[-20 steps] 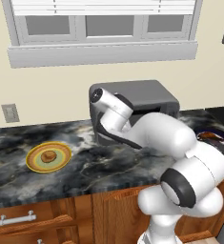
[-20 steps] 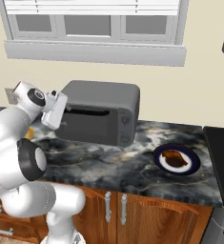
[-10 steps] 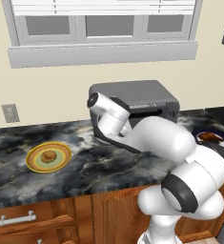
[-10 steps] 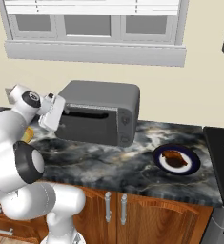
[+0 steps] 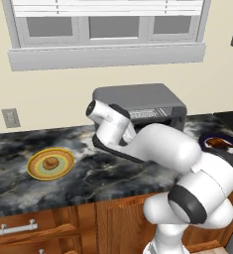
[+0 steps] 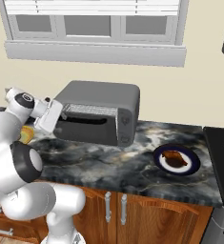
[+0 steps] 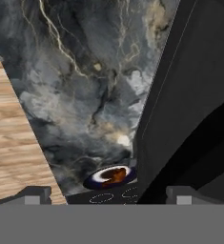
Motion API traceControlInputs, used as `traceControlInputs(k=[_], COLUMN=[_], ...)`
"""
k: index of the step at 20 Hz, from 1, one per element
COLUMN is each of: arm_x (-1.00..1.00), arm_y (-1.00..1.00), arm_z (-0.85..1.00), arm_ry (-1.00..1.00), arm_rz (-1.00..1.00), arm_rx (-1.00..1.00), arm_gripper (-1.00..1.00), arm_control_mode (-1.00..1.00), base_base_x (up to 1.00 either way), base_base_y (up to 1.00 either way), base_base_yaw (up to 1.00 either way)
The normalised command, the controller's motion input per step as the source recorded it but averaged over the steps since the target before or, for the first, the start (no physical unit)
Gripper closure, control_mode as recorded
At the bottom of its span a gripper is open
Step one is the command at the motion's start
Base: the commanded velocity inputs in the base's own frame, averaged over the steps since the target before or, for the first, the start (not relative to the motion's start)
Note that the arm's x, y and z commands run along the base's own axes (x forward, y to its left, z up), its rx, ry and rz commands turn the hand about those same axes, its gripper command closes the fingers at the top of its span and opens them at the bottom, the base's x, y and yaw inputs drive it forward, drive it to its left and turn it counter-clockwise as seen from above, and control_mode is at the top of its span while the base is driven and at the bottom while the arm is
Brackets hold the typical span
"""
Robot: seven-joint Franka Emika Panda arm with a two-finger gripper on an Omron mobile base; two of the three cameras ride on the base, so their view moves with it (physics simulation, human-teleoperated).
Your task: Open the toaster oven door. Place the bread on the top rack in the toaster oven and place the chicken drumstick on the bottom rack.
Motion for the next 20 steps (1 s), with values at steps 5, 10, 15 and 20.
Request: traceControlInputs(k=[5, 10, 15, 20], arm_x=[-0.30, -0.26, -0.14, -0.19], arm_y=[0.08, 0.03, 0.00, 0.00], arm_z=[-0.94, -0.89, -0.73, -0.68], arm_ry=[0.19, 0.18, 0.18, 0.20], arm_rz=[0.00, 0.00, 0.03, 0.07], arm_rx=[-0.06, -0.04, -0.01, -0.03], arm_gripper=[-1.00, -1.00, -1.00, -1.00], arm_control_mode=[-1.00, -1.00, -1.00, -1.00], base_base_x=[0.00, 0.00, 0.00, 0.00], base_base_y=[0.00, 0.00, 0.00, 0.00], base_base_yaw=[0.00, 0.00, 0.00, 0.00])
